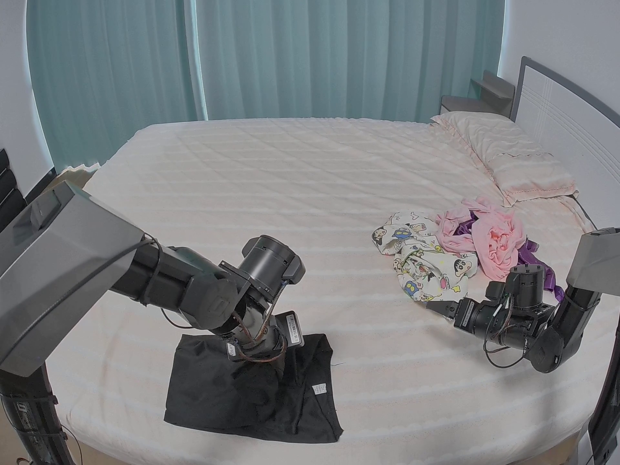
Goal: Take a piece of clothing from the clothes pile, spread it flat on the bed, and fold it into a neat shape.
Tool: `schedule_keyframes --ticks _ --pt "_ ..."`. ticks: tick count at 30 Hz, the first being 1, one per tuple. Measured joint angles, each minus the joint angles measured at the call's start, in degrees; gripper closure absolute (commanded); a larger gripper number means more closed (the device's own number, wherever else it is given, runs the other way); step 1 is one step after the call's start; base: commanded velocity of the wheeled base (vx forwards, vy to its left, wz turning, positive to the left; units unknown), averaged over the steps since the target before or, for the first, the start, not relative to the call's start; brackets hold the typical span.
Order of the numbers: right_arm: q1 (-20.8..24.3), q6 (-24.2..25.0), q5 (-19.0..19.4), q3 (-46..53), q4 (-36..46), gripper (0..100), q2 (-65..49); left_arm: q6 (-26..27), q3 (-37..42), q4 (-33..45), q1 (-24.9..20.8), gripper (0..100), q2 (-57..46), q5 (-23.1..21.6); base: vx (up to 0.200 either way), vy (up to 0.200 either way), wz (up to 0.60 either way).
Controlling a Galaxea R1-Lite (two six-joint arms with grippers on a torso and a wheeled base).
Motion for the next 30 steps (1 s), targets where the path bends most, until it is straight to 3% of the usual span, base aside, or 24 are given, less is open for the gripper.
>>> schedule_keyframes --ticks 1,7,18,30 --pt "0.0 0.0 0.0 0.0 0.0 0 0.0 0.0 0.0 0.0 0.0 0 0.1 -0.9 0.000 0.000 0.00" --pt "0.2 0.0 0.0 0.0 0.0 0 0.2 -0.1 -0.2 -0.1 -0.1 0 0.3 -5.9 0.000 0.000 0.00" --pt "0.2 0.0 0.0 0.0 0.0 0 0.2 -1.0 2.3 -0.8 0.4 0 -2.6 -7.6 0.000 0.000 0.00" --pt "2.1 0.6 0.0 0.6 0.0 0 0.0 -3.8 21.0 -13.5 7.2 0 -10.7 -15.1 -0.150 0.000 0.00"
